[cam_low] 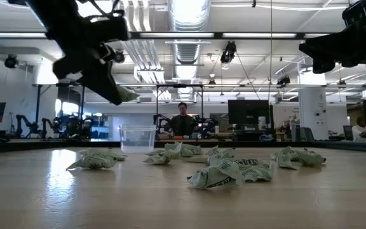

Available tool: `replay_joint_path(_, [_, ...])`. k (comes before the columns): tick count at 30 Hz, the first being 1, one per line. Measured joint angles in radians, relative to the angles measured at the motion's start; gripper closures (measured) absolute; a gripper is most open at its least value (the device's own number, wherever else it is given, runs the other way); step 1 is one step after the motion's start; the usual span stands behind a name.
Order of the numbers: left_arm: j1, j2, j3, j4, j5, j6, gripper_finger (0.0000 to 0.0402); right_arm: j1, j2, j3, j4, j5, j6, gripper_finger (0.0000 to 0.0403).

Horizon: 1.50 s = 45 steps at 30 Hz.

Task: Pick and place Stevia / Truvia into bins
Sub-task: Put the stevia packet into the top transparent container, then put the stevia packet into the bottom transparent container

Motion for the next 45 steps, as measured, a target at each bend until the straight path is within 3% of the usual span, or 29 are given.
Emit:
replay_joint_path(10, [0.243, 0.002, 0.007, 0.011, 0.147, 0.135, 0.0402, 0.000, 0.000, 0.000, -0.005, -0.001, -0.001, 0.0326])
replay_joint_path(17, [0.331, 0.009, 0.006, 0.033, 0.200, 0.204, 0.0402, 0.000, 0.000, 0.000, -0.005, -0.001, -0.001, 0.0325])
replay_joint_path(29, [0.380, 0.009, 0.002, 0.071, 0.243, 0.251, 0.0398, 0.000, 0.000, 0.000, -0.005, -0.001, 0.001, 0.0318])
replay_joint_path(39, [0.385, 0.011, 0.000, 0.090, 0.240, 0.262, 0.0320, 0.000, 0.000, 0.000, -0.008, -0.001, 0.001, 0.0331])
replay_joint_path(45, [0.378, 0.005, 0.008, 0.090, 0.244, 0.252, 0.0300, 0.000, 0.016, 0.006, -0.146, -0.030, 0.051, 0.0325])
